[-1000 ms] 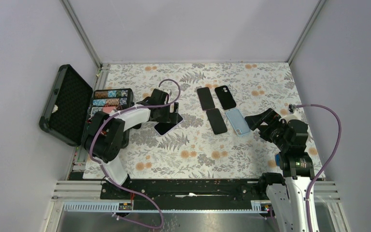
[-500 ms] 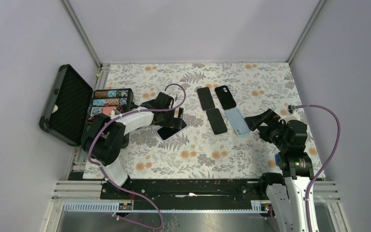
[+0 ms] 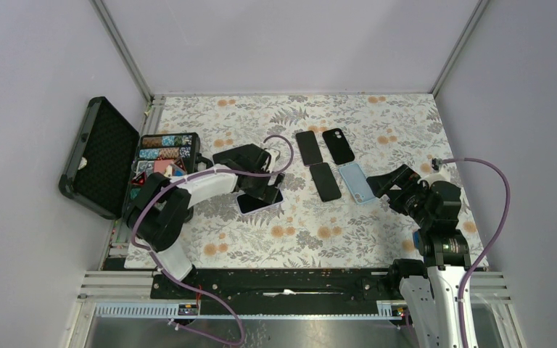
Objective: Take the phone out of the phone case
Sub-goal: Pick up the phone at the center of the board.
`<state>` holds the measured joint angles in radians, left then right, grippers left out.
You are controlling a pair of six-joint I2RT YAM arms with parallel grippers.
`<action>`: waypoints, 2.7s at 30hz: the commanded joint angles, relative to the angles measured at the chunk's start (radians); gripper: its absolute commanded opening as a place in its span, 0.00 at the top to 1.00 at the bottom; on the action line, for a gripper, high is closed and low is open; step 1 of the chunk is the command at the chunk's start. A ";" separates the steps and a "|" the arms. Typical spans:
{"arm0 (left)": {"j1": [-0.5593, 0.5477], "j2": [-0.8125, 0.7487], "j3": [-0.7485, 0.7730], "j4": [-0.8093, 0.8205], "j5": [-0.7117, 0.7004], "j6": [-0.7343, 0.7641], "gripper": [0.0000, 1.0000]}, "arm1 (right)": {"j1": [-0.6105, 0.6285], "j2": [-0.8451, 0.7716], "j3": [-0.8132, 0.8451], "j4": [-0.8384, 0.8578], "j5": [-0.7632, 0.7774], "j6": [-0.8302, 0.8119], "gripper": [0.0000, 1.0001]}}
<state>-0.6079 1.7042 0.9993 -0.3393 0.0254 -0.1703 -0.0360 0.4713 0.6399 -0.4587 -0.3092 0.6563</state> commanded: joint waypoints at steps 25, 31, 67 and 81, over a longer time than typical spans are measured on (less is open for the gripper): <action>-0.043 0.121 0.187 -0.235 0.178 0.578 0.01 | -0.004 0.040 -0.019 0.051 -0.055 -0.054 0.00; -0.045 0.181 0.229 -0.257 0.116 0.571 0.01 | -0.004 0.040 -0.013 0.043 -0.054 -0.056 0.00; -0.070 -0.017 0.054 0.128 0.079 -0.305 0.66 | 0.295 0.086 -0.419 0.672 -0.095 0.107 0.03; -0.075 -0.104 -0.119 0.366 0.052 -0.514 0.70 | 0.927 0.751 -0.314 1.136 0.403 0.087 0.11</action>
<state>-0.6750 1.6775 0.9070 -0.1135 0.0727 -0.5968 0.8078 1.0851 0.2272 0.4648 -0.0574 0.7563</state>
